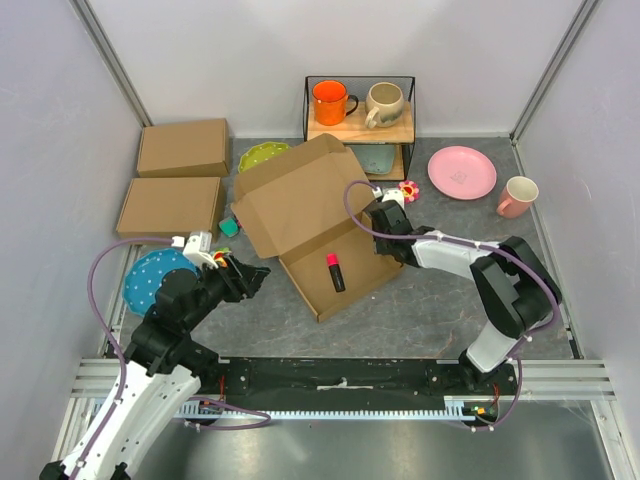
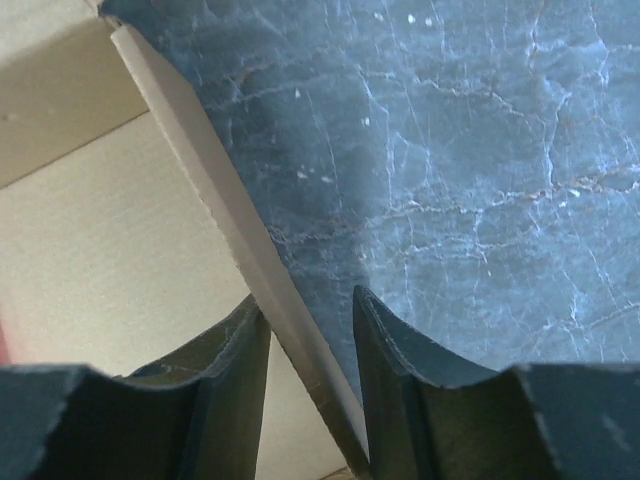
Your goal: Fold the paper box
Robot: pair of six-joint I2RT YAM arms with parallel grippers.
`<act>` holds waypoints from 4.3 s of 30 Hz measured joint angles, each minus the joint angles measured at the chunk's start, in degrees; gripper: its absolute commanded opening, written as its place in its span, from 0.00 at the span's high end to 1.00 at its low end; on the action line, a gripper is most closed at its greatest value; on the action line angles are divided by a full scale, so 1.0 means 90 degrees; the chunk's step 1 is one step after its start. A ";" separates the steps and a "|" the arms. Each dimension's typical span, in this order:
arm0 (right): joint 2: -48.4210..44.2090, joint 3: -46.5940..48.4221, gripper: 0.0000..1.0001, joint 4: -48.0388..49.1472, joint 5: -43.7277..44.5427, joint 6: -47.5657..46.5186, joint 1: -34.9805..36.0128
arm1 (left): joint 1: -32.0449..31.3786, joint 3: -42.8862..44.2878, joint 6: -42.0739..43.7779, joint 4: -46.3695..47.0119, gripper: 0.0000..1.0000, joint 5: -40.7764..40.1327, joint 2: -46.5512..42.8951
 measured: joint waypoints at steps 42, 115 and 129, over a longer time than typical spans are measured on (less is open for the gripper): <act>-0.4022 -0.1838 0.31 -0.1979 0.0716 0.1751 0.0850 | -0.0097 0.2735 0.0651 0.1270 0.05 -0.0423 0.4940; -0.4930 -0.0075 0.19 -0.2985 0.1433 0.0221 0.0770 | -0.0136 0.1139 0.2803 0.3796 0.98 0.0505 0.5855; -0.4466 -0.0219 0.13 -0.2193 0.0663 0.0090 0.0143 | -0.0267 -0.0797 0.3041 0.6846 0.98 -0.0916 0.4930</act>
